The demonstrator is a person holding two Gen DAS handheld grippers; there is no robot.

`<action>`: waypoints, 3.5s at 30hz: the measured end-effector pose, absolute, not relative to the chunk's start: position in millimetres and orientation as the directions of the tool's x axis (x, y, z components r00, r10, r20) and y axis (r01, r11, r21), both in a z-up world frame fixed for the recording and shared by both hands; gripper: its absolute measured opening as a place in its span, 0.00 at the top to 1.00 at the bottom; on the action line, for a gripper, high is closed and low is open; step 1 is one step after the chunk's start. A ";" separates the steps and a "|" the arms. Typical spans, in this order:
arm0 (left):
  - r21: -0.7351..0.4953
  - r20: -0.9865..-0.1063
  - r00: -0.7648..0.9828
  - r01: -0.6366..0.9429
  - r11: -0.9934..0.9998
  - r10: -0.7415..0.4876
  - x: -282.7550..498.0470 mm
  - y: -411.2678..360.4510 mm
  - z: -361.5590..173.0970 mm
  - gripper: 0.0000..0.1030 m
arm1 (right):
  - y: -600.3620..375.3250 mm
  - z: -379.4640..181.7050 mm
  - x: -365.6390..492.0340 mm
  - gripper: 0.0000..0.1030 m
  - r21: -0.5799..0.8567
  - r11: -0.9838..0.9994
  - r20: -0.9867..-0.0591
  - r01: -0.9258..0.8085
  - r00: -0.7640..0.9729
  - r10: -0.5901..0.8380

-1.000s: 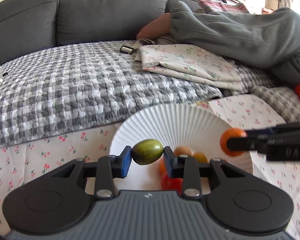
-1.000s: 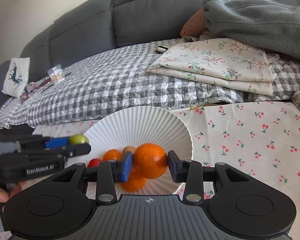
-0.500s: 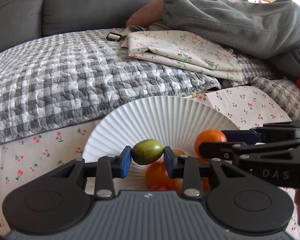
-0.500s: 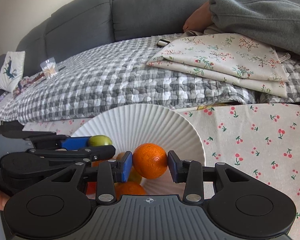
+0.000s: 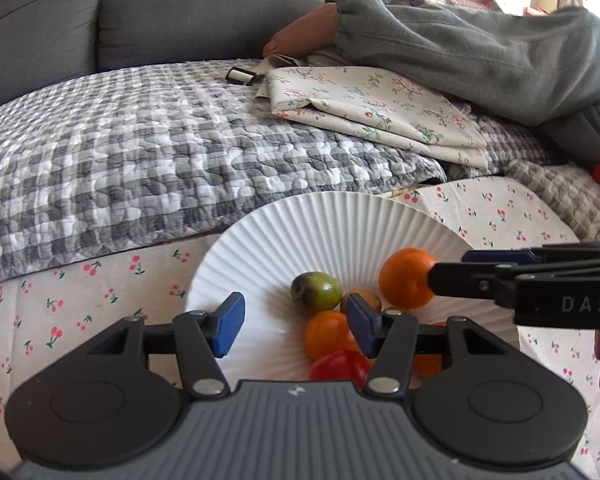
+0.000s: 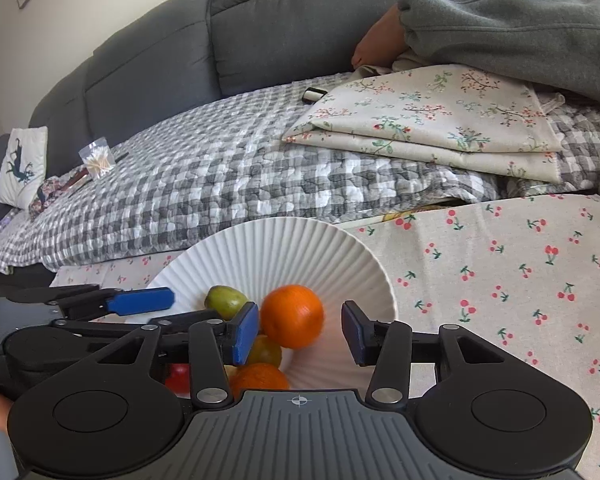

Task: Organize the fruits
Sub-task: 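Move both tools back toward the last two fruits on the cloth, then grasp a brown kiwi with the right tool while the left tool grasps a green kiwi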

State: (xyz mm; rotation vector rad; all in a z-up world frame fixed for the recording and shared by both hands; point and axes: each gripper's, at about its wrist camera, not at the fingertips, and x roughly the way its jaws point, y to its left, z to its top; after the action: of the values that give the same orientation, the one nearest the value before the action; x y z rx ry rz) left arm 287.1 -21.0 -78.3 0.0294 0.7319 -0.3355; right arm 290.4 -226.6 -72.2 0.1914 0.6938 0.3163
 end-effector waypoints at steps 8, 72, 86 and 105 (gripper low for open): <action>-0.081 -0.650 0.709 0.294 0.952 -0.274 268.3 -6.4 -63.8 0.46 | -236.0 -64.6 279.5 0.55 0.275 0.936 -0.604 -0.219 0.719 0.345; -0.131 -0.711 0.634 0.308 0.942 -0.305 174.4 11.0 -93.3 0.10 | -180.9 -111.8 178.8 0.76 0.128 0.866 -0.685 -0.483 0.588 0.430; -0.089 -0.687 0.629 0.425 0.901 -0.364 164.8 -16.9 -99.1 0.11 | -231.7 -94.5 182.6 0.76 0.093 0.910 -0.678 -0.404 0.643 0.355; -0.039 -0.670 0.623 0.514 0.857 -0.404 171.0 -54.9 -112.1 0.75 | -234.9 -94.6 183.0 0.76 0.079 0.918 -0.682 -0.388 0.651 0.334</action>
State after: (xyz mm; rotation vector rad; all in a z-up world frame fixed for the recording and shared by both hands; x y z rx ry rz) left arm 171.0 -54.9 -112.1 0.1625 0.7272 -0.5293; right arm 183.0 -234.9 -94.6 -0.0760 0.7587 0.4106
